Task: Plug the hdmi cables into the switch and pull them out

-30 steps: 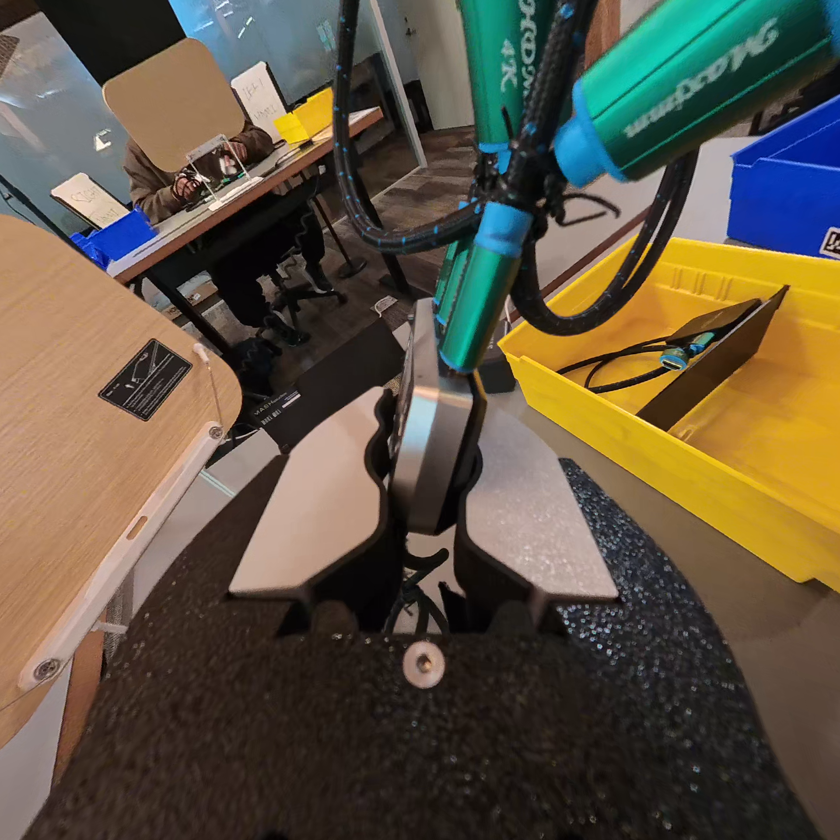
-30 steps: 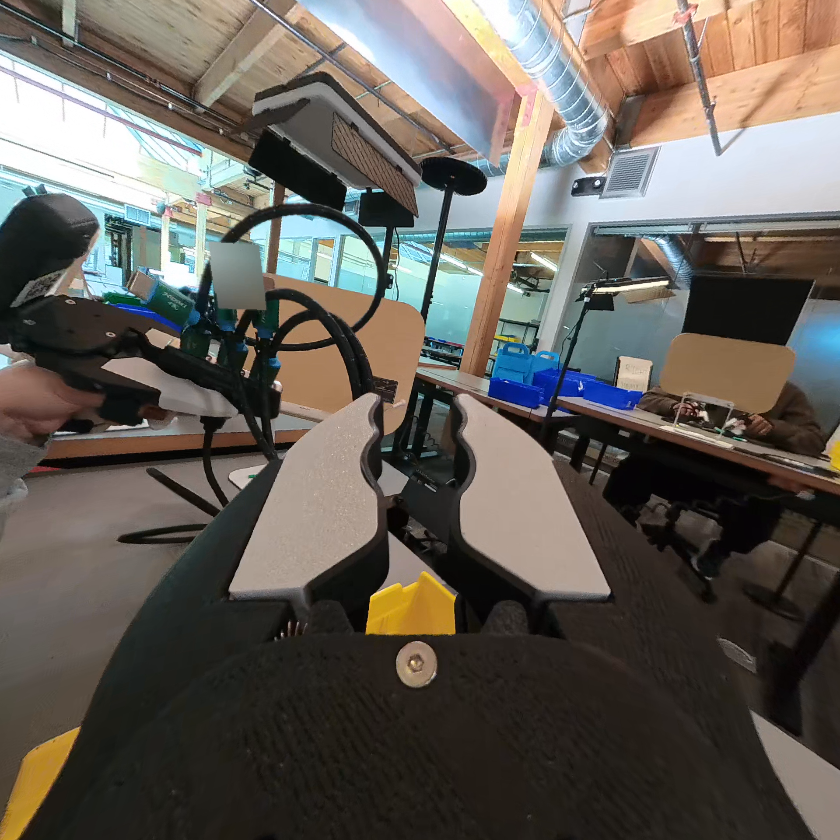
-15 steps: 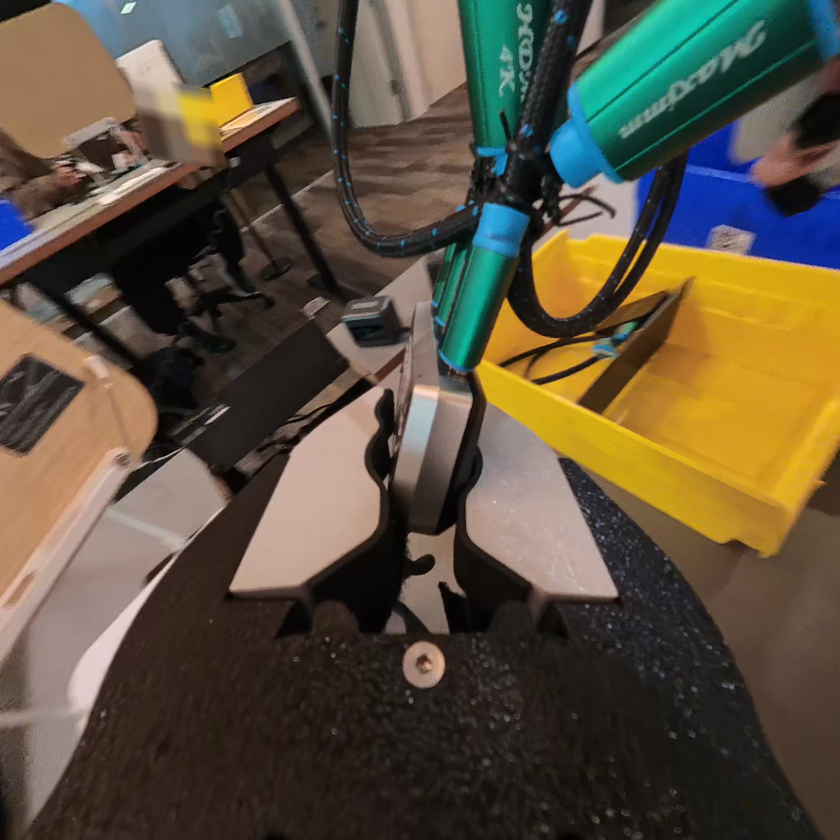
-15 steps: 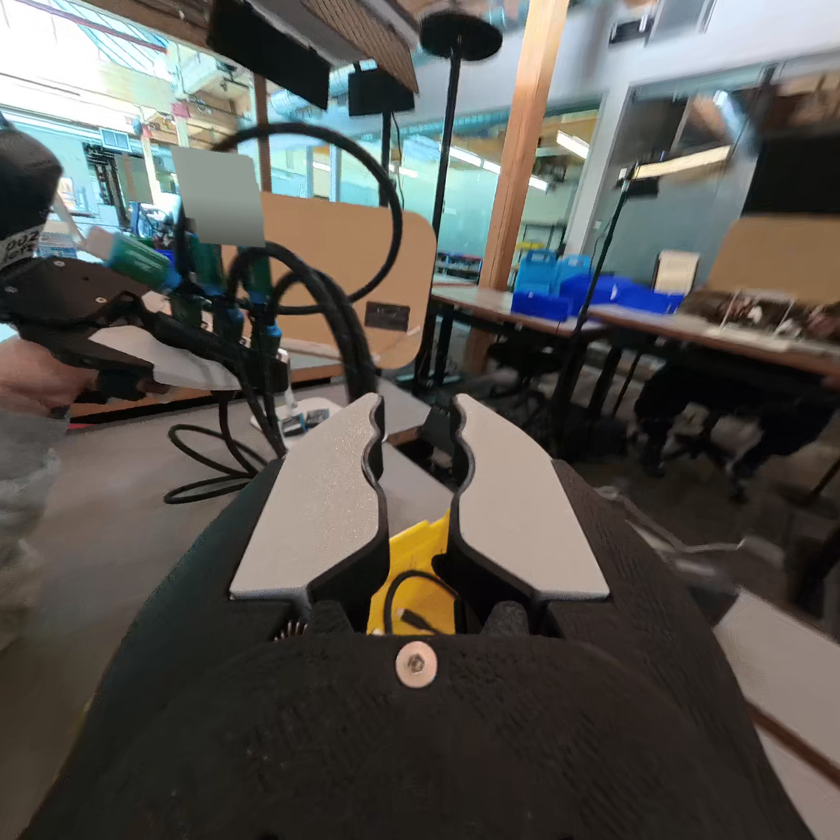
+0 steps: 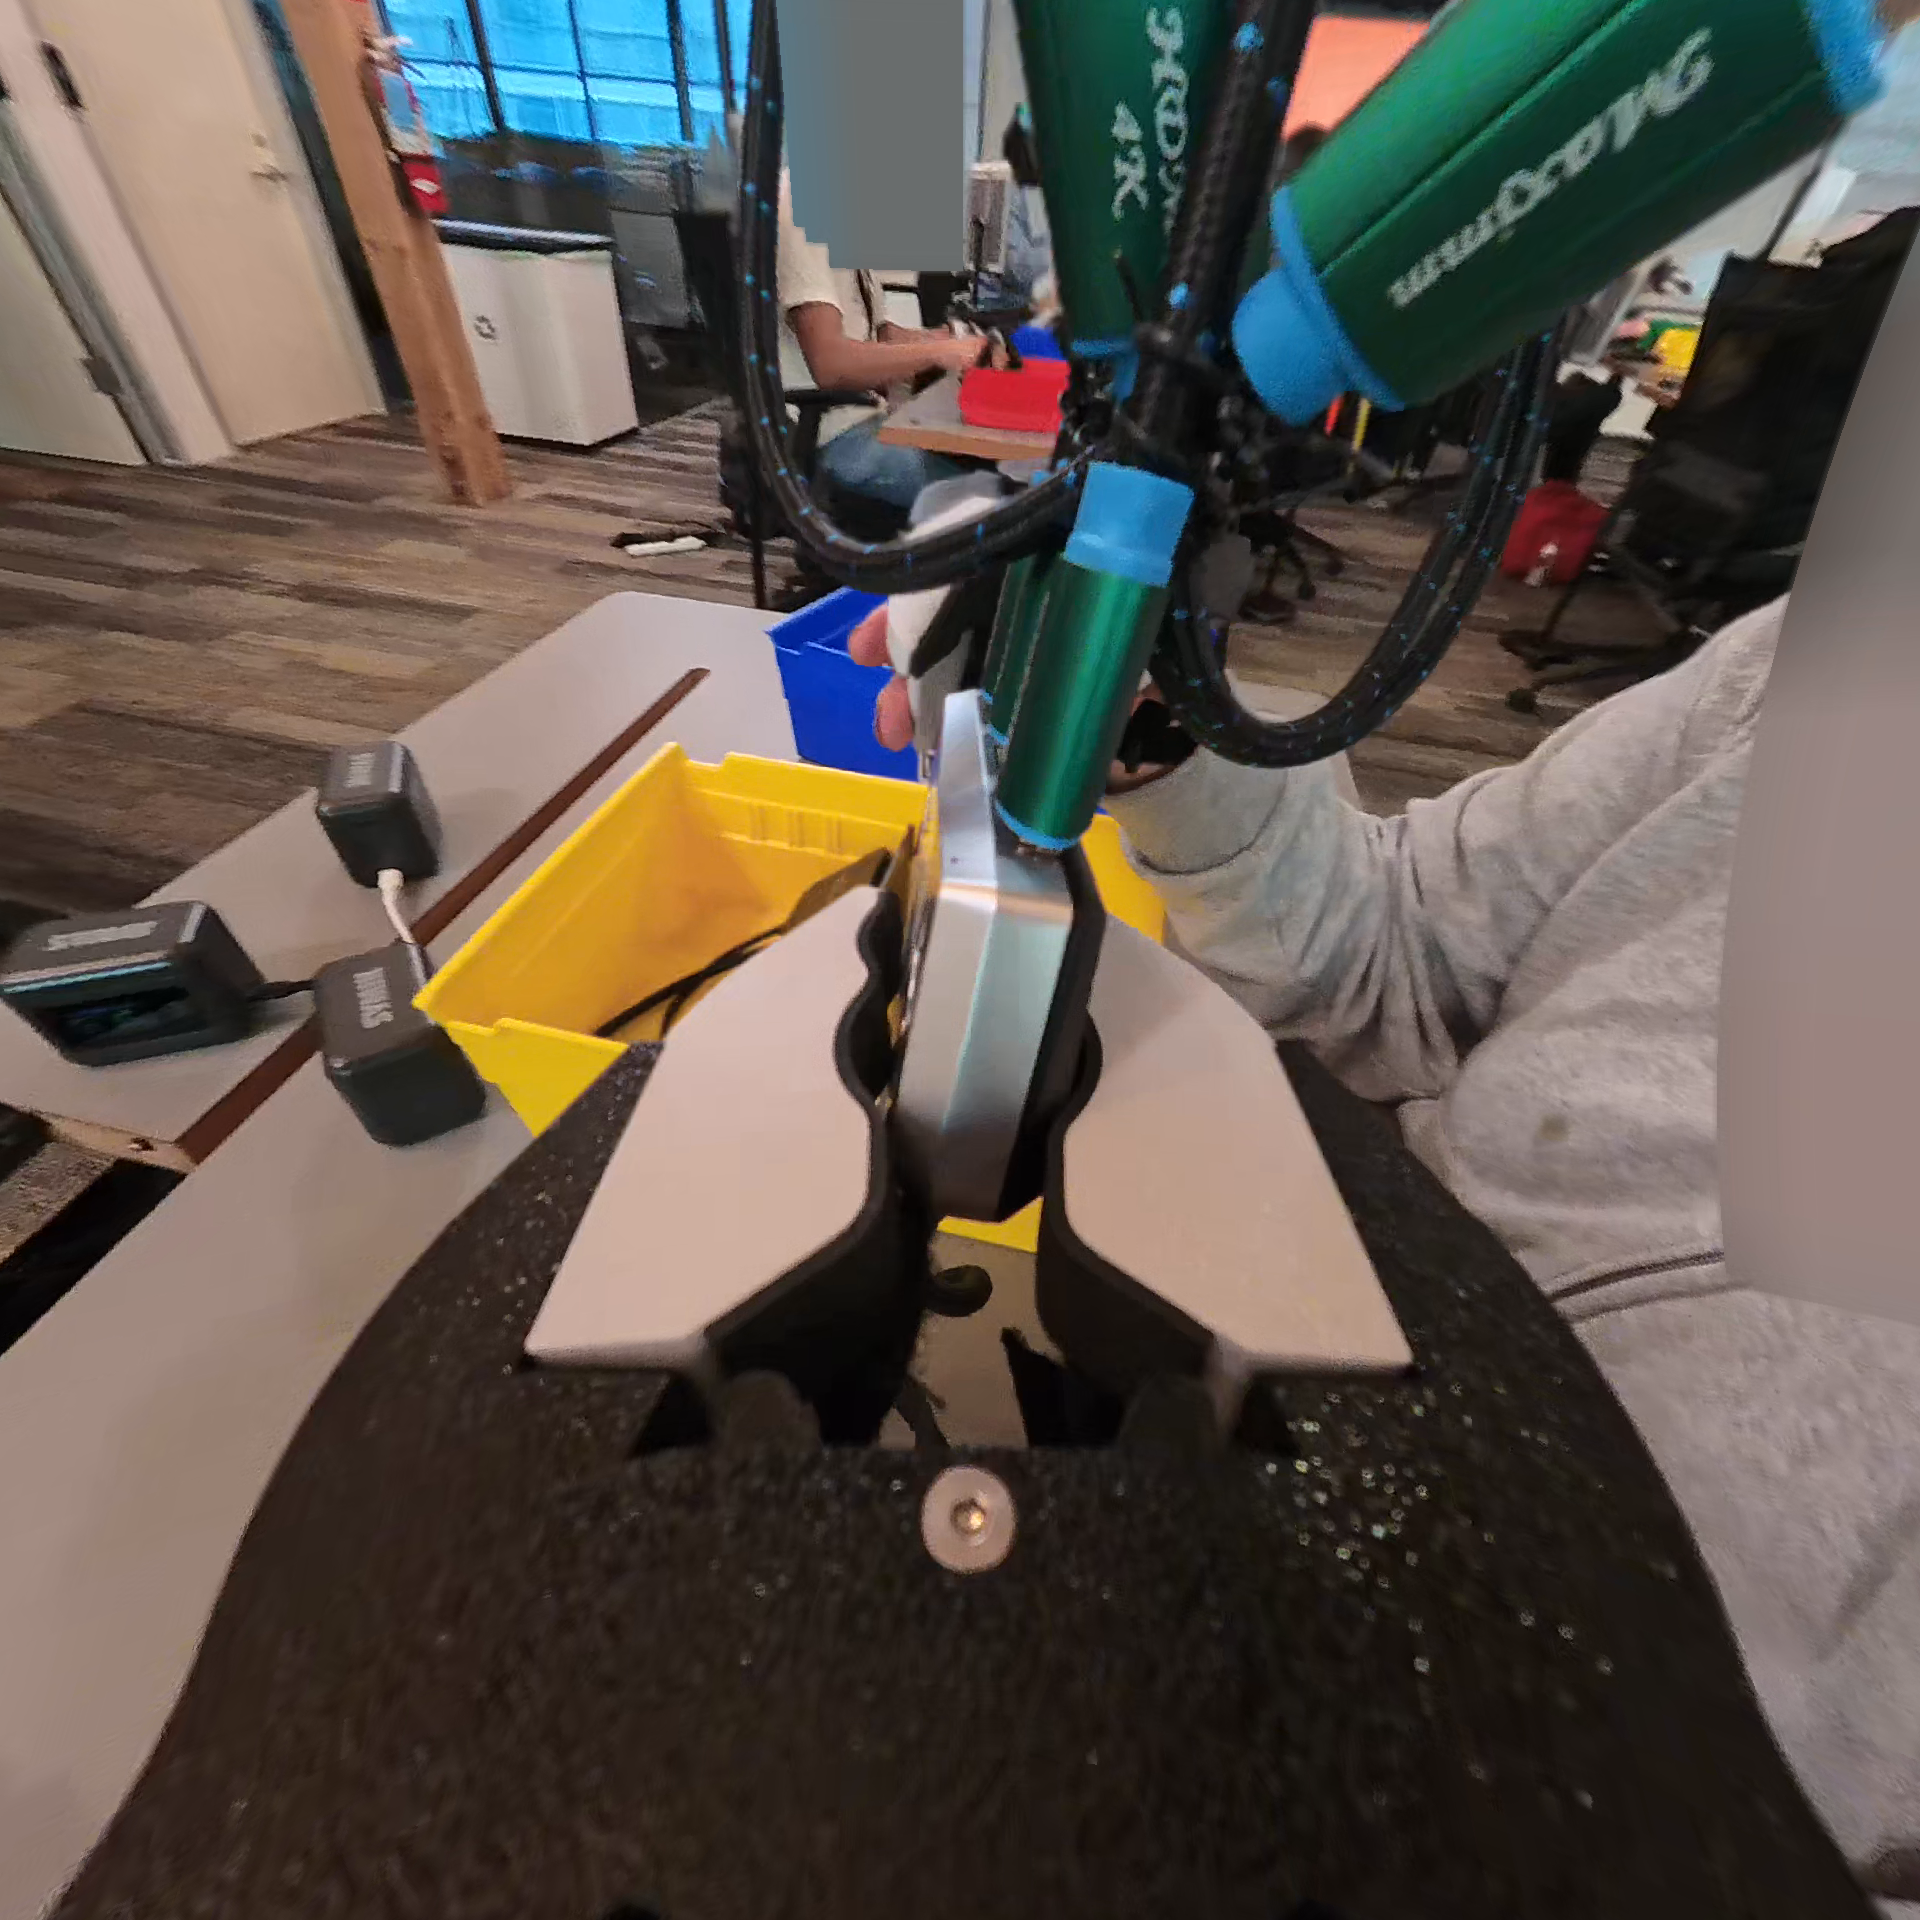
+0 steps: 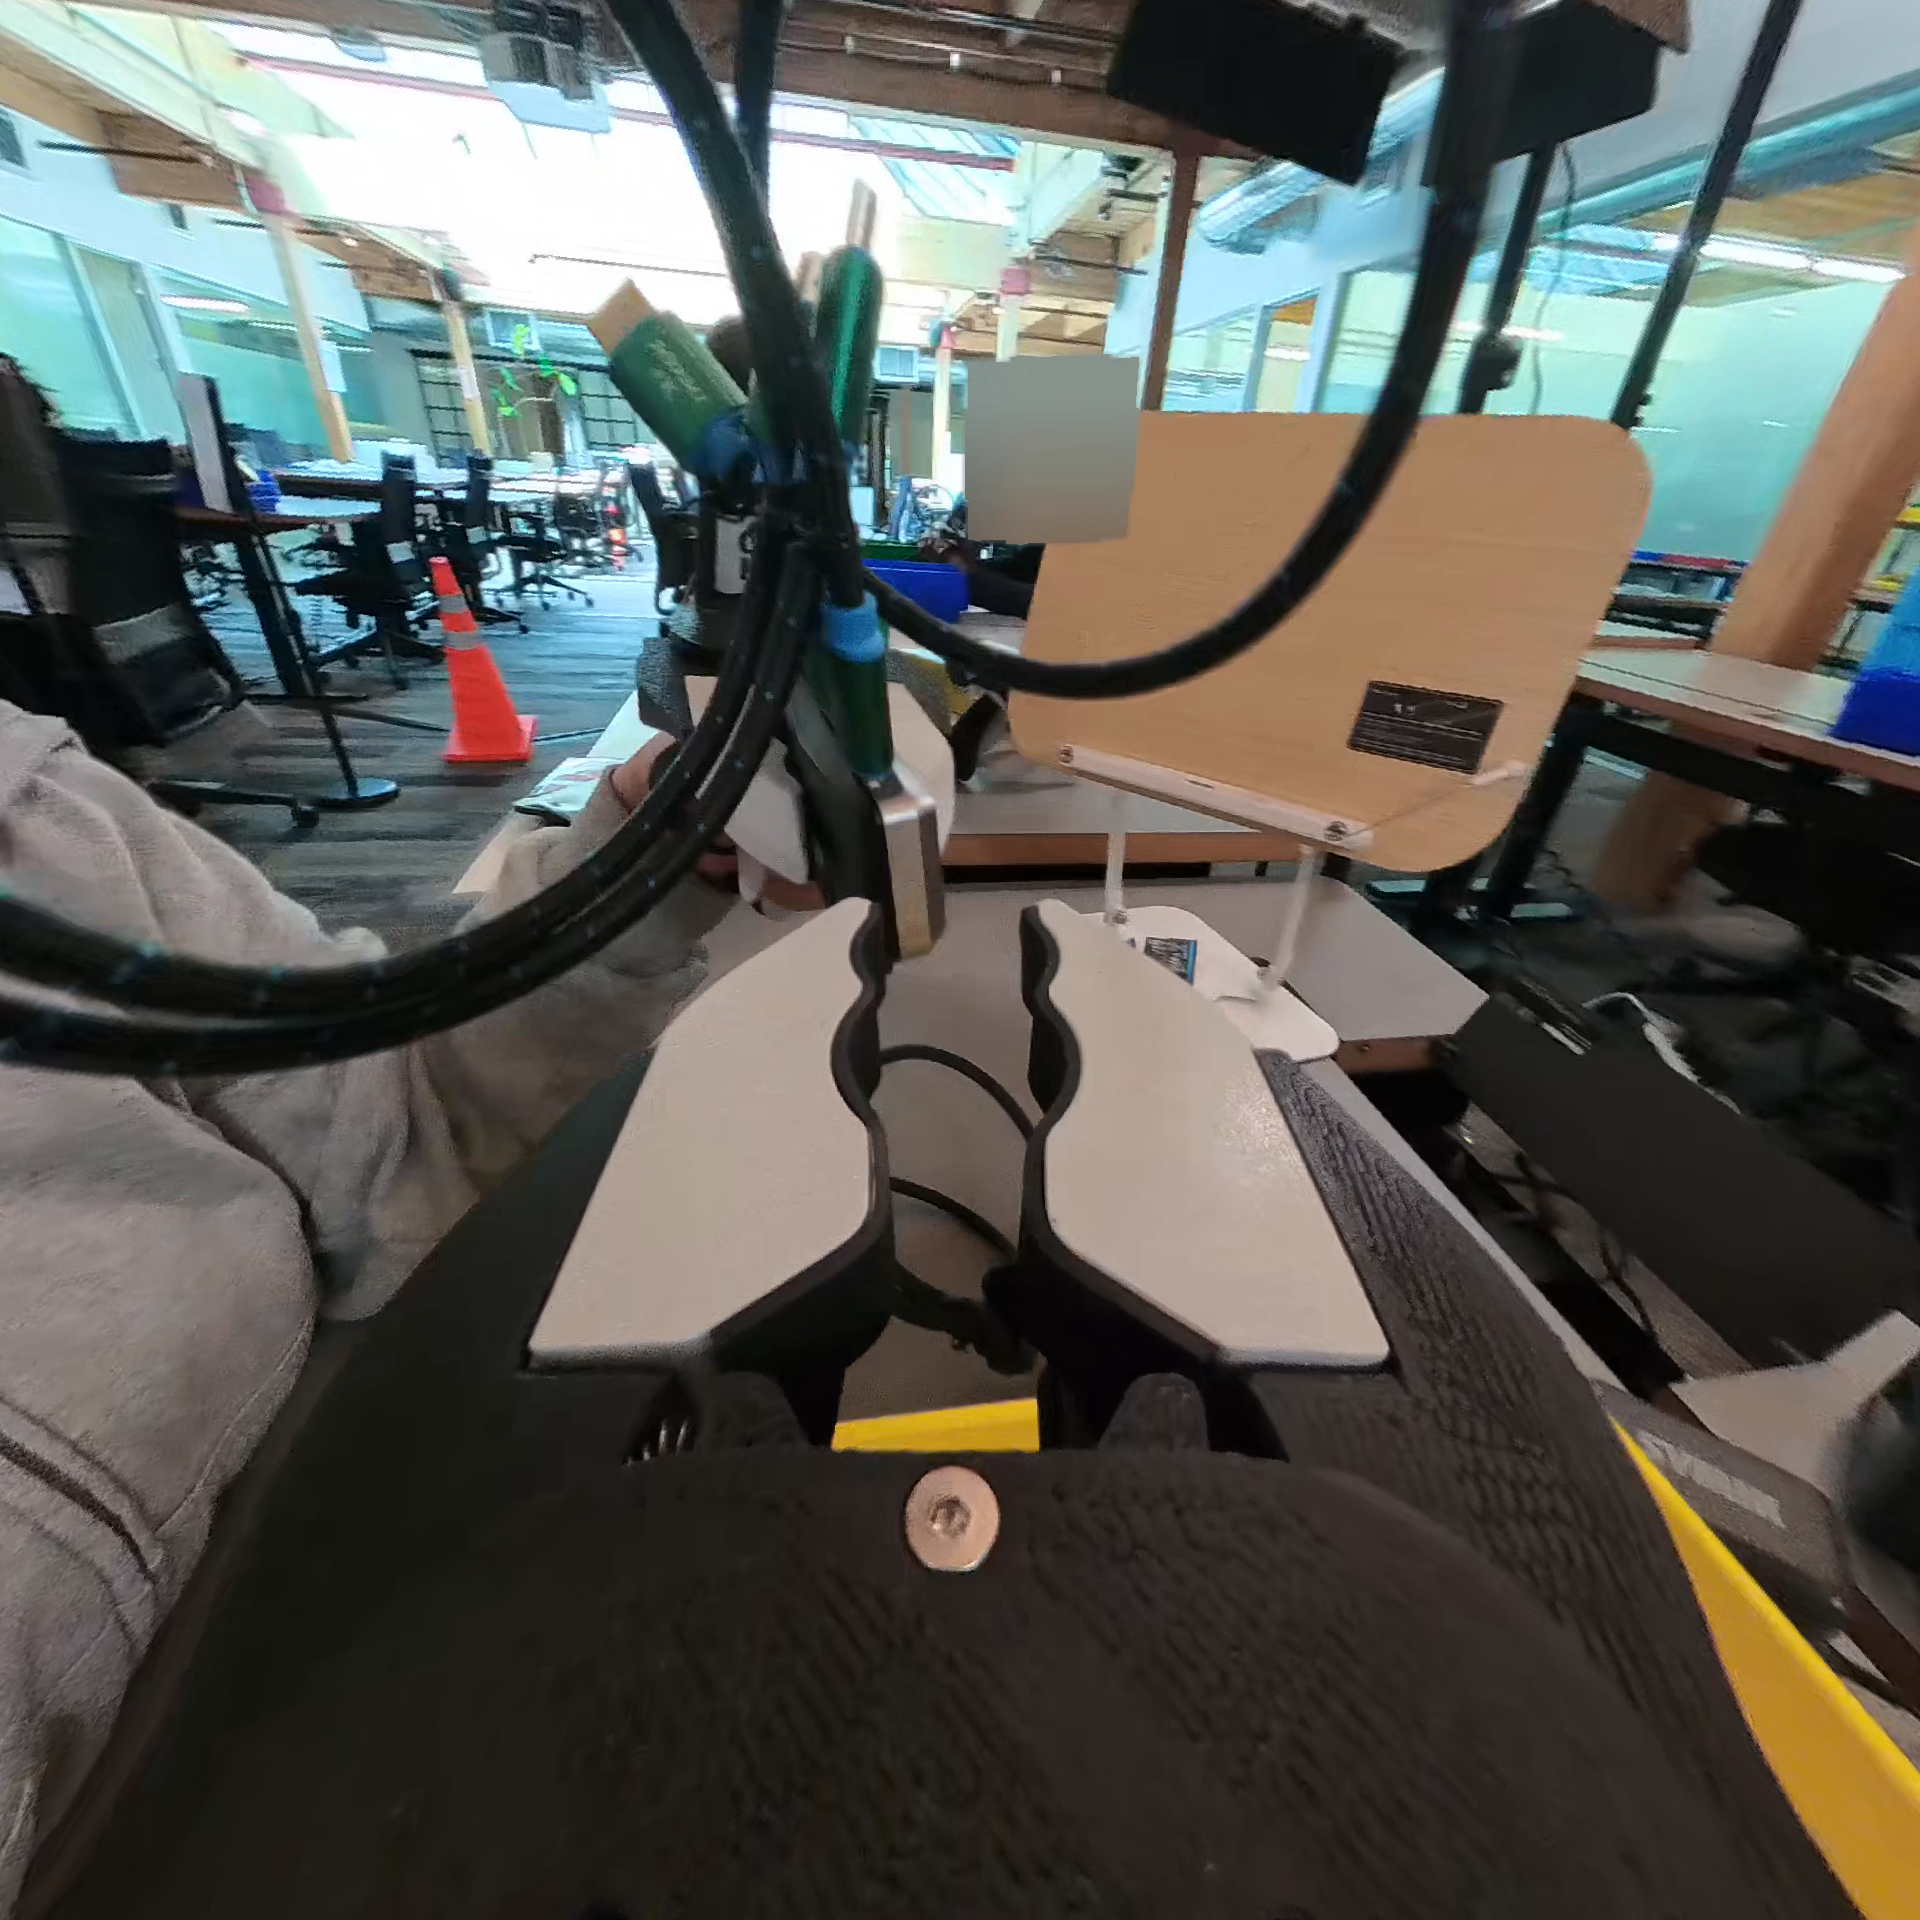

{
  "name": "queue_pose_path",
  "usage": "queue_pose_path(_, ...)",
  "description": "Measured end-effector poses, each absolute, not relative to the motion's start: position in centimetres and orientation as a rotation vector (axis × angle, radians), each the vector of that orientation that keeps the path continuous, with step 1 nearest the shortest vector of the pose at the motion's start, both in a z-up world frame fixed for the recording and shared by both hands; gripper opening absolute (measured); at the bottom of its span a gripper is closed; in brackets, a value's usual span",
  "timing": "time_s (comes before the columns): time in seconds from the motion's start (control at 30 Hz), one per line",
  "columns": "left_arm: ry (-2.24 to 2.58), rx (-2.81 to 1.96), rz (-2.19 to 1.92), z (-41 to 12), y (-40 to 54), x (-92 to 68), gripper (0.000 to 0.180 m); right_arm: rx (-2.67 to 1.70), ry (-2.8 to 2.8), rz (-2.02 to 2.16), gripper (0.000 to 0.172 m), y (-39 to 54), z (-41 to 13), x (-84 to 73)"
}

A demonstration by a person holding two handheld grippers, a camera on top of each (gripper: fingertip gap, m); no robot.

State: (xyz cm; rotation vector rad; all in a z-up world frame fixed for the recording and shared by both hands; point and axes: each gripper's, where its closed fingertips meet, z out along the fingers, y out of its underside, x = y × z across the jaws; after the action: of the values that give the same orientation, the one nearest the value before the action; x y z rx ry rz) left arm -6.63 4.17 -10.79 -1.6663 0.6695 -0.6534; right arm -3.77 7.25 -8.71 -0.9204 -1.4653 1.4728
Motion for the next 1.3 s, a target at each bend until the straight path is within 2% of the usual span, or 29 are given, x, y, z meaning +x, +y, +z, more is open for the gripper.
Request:
queue_pose_path(0.2,0.771,-1.712,-0.698,-12.1,3.8,-5.0,0.027,-0.865,-1.464,1.560,0.024,6.0,-8.4,-4.0)
queue_pose_path(0.37,0.775,-1.709,-0.741,-12.3,4.0,-4.6,0.027,-0.833,-1.502,1.582,0.017,5.5,-8.5,-3.5)
queue_pose_path(0.77,0.786,-1.748,-0.789,-13.3,4.5,-4.3,0.026,-0.855,-1.526,1.596,0.020,5.1,-9.1,-4.0)
queue_pose_path(1.0,0.785,-1.747,-0.819,-13.4,4.6,-4.3,0.026,-0.824,-1.522,1.650,0.011,4.4,-9.1,-4.3)
queue_pose_path(1.2,0.792,-1.665,-0.773,-12.4,4.8,-4.3,0.027,-0.788,-1.479,1.664,0.010,4.4,-8.4,-4.5)
queue_pose_path(1.23,0.775,-1.634,-0.737,-11.9,5.1,-4.3,0.030,-0.783,-1.469,1.669,0.010,4.4,-8.2,-4.4)
queue_pose_path(1.3,0.759,-1.592,-0.692,-11.1,5.6,-3.9,0.050,-0.785,-1.480,1.659,0.010,4.3,-8.4,-4.5)
